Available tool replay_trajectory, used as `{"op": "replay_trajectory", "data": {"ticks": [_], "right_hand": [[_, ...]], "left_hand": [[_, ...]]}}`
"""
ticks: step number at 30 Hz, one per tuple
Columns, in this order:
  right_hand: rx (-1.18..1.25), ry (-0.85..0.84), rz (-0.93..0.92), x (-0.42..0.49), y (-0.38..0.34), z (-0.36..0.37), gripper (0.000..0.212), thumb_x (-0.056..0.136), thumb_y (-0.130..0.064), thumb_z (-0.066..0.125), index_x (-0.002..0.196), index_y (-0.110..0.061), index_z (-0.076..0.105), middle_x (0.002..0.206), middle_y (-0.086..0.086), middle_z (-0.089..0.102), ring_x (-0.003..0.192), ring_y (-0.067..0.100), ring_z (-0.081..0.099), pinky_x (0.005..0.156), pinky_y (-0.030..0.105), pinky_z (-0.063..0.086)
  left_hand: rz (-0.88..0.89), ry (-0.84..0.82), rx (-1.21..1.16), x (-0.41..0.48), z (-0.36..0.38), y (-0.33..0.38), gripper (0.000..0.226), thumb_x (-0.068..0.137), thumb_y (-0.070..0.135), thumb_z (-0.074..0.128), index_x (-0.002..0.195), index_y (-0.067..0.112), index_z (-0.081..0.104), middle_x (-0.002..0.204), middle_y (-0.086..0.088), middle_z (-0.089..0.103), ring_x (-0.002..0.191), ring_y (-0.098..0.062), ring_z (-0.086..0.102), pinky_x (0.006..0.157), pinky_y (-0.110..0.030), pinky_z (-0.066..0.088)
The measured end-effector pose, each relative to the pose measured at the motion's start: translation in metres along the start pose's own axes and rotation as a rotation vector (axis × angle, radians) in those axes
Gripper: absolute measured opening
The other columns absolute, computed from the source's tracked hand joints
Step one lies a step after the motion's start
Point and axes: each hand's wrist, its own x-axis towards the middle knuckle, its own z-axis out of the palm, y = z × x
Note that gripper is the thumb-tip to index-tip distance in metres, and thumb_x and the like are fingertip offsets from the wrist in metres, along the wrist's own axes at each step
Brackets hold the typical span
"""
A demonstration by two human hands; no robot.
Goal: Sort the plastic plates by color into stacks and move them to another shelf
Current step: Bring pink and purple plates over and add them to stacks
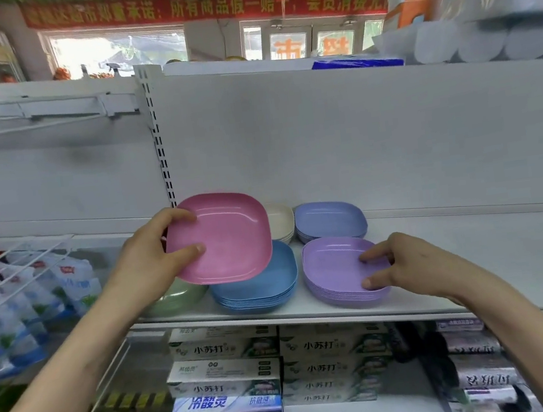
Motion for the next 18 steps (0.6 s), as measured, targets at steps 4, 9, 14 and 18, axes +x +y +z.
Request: {"op": "replay_trajectory", "data": {"ticks": [4,9,14,18], "right_hand": [[0.002,-0.025,-0.006,0.0,-0.002,0.0,0.057,0.079,-0.036,0.086,0.132,-0.028,0.069,0.115,-0.011,0.063,0.103,0.009,0.059,0.087,0.025,0.041],[-0.037,-0.014,-0.04,0.0,-0.004,-0.002,0.053,0.08,-0.036,0.085,0.13,-0.028,0.069,0.091,-0.025,0.052,0.08,-0.007,0.05,0.067,0.011,0.033],[-0.092,-0.027,-0.052,0.0,-0.01,-0.006,0.052,0.079,-0.038,0.086,0.128,-0.031,0.07,0.088,-0.02,0.047,0.076,-0.004,0.048,0.064,0.014,0.033],[-0.155,0.055,-0.073,0.001,-0.019,-0.008,0.048,0.083,-0.042,0.081,0.129,-0.037,0.066,0.089,-0.013,0.043,0.076,0.0,0.048,0.062,0.02,0.034]], "left_hand": [[0.0,0.012,0.007,0.001,-0.005,-0.003,0.04,0.083,0.027,0.081,0.115,0.043,0.062,0.114,0.008,0.065,0.096,-0.02,0.066,0.086,-0.047,0.058],[-0.016,0.034,0.02,0.001,-0.017,-0.011,0.04,0.084,0.028,0.081,0.115,0.043,0.062,0.113,0.008,0.066,0.092,-0.019,0.067,0.082,-0.045,0.059],[-0.014,0.055,0.034,0.005,-0.029,-0.018,0.04,0.083,0.027,0.082,0.115,0.042,0.063,0.112,0.008,0.066,0.09,-0.019,0.067,0.081,-0.044,0.058],[-0.01,0.05,0.038,0.014,-0.039,-0.028,0.042,0.082,0.028,0.084,0.114,0.043,0.063,0.112,0.007,0.067,0.091,-0.02,0.068,0.082,-0.045,0.058]]}}
